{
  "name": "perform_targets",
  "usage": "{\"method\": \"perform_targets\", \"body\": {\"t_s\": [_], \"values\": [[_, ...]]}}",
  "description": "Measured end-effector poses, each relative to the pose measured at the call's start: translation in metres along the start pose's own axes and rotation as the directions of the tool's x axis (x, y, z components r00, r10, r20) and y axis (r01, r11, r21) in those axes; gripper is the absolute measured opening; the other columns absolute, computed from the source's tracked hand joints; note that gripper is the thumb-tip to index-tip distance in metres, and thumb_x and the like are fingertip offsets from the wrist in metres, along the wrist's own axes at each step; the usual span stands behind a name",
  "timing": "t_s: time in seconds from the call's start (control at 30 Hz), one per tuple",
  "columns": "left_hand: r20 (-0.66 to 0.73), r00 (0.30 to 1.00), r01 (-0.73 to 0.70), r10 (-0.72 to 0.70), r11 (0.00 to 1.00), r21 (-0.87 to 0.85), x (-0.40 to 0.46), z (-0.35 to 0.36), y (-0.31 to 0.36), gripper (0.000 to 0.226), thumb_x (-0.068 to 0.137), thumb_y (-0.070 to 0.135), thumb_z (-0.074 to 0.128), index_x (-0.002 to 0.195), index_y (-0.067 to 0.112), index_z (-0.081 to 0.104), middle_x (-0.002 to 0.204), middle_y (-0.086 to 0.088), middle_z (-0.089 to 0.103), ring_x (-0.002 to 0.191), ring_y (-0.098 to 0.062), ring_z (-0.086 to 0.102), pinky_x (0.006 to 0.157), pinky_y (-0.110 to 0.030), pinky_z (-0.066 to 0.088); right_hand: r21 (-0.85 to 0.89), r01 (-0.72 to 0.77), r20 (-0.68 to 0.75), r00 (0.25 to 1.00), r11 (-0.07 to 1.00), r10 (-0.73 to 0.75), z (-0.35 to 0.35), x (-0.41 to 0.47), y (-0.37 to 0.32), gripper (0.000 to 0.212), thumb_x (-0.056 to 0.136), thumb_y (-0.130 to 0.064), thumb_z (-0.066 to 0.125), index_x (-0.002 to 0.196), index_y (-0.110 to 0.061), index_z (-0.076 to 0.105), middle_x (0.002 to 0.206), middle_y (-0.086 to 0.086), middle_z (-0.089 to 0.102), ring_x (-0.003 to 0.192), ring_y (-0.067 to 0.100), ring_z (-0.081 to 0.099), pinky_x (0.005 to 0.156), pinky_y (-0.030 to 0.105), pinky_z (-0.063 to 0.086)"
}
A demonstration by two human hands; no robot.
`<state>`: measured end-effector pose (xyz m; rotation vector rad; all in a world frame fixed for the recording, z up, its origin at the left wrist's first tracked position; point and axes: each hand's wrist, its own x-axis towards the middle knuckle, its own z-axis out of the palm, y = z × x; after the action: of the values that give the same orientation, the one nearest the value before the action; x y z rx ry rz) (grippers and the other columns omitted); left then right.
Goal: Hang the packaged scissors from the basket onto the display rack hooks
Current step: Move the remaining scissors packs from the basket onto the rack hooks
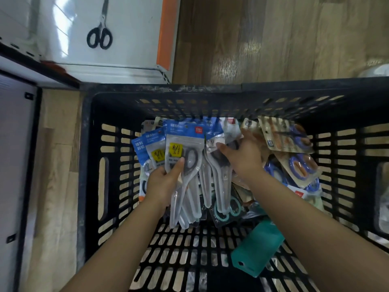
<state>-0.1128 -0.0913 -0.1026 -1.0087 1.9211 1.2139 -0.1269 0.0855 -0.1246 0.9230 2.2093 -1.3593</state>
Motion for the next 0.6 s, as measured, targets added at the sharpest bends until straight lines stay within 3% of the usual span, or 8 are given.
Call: {"method": "perform_targets", "body": {"t_s": [0.1, 0.17, 0.23, 0.37, 0.5, 0.6], "values": [[0.004, 0.999, -0.054, 0.054, 0.999, -0.001, -0.003, 0.000, 0.002, 0.049, 0.082, 0.048, 0.065, 0.100, 0.002, 0.065, 0.104, -0.022, 0.067, 0.097, -0.036, 0.064, 0.091, -0.052, 0.050, 0.174, -0.115, 0.031, 0.993, 0.978, 0.112, -0.004, -0.001, -0.003, 0.021, 0.084, -0.016, 0.068, 0.090, -0.015, 0.048, 0.086, 0.004, 0.057, 0.081, 0.021, 0.056, 0.069, 0.032, 0.047], [0.010, 0.996, -0.091, 0.091, 0.996, -0.003, -0.005, 0.002, 0.004, 0.041, 0.084, 0.045, 0.063, 0.101, 0.008, 0.066, 0.103, -0.017, 0.068, 0.096, -0.032, 0.064, 0.091, -0.051, 0.049, 0.298, -0.205, 0.087, 0.978, 0.932, 0.188, -0.004, -0.002, -0.001, 0.016, 0.087, -0.016, 0.065, 0.095, -0.015, 0.051, 0.097, 0.006, 0.063, 0.090, 0.025, 0.060, 0.079, 0.039, 0.051], [0.009, 0.994, -0.109, 0.109, 0.993, -0.039, -0.007, 0.004, 0.006, 0.031, 0.088, 0.039, 0.061, 0.104, 0.013, 0.066, 0.105, -0.009, 0.068, 0.100, -0.027, 0.063, 0.094, -0.048, 0.049, 0.353, -0.248, 0.136, 0.968, 0.902, 0.213, -0.006, -0.006, 0.000, 0.016, 0.091, -0.018, 0.060, 0.103, -0.017, 0.050, 0.106, 0.005, 0.064, 0.090, 0.020, 0.059, 0.072, 0.032, 0.050], [0.039, 0.990, -0.133, 0.137, 0.988, -0.078, -0.022, 0.003, 0.011, 0.019, 0.091, 0.032, 0.060, 0.106, 0.020, 0.063, 0.112, -0.005, 0.065, 0.105, -0.024, 0.061, 0.095, -0.048, 0.048, 0.372, -0.220, 0.181, 0.970, 0.902, 0.162, -0.022, -0.028, -0.003, 0.013, 0.097, -0.014, 0.050, 0.107, -0.019, 0.044, 0.082, -0.012, 0.054, 0.068, 0.000, 0.050, 0.050, 0.014, 0.041], [0.098, 0.988, -0.113, 0.123, 0.989, -0.097, -0.060, -0.001, 0.019, 0.019, 0.090, 0.033, 0.059, 0.106, 0.023, 0.064, 0.111, -0.004, 0.067, 0.105, -0.025, 0.062, 0.095, -0.051, 0.048, 0.402, -0.185, 0.141, 0.980, 0.897, 0.138, -0.053, -0.063, -0.015, 0.021, 0.096, -0.012, 0.051, 0.114, -0.020, 0.045, 0.089, -0.013, 0.055, 0.075, -0.001, 0.052, 0.059, 0.011, 0.043], [0.141, 0.985, -0.088, 0.103, 0.990, -0.108, -0.098, -0.007, 0.034, 0.023, 0.089, 0.038, 0.060, 0.104, 0.022, 0.066, 0.108, -0.005, 0.069, 0.102, -0.027, 0.063, 0.094, -0.052, 0.048, 0.420, -0.174, 0.119, 0.984, 0.891, 0.135, -0.085, -0.094, -0.036, 0.017, 0.095, -0.012, 0.052, 0.109, -0.020, 0.047, 0.091, -0.013, 0.057, 0.076, -0.004, 0.052, 0.060, 0.009, 0.044]]}}
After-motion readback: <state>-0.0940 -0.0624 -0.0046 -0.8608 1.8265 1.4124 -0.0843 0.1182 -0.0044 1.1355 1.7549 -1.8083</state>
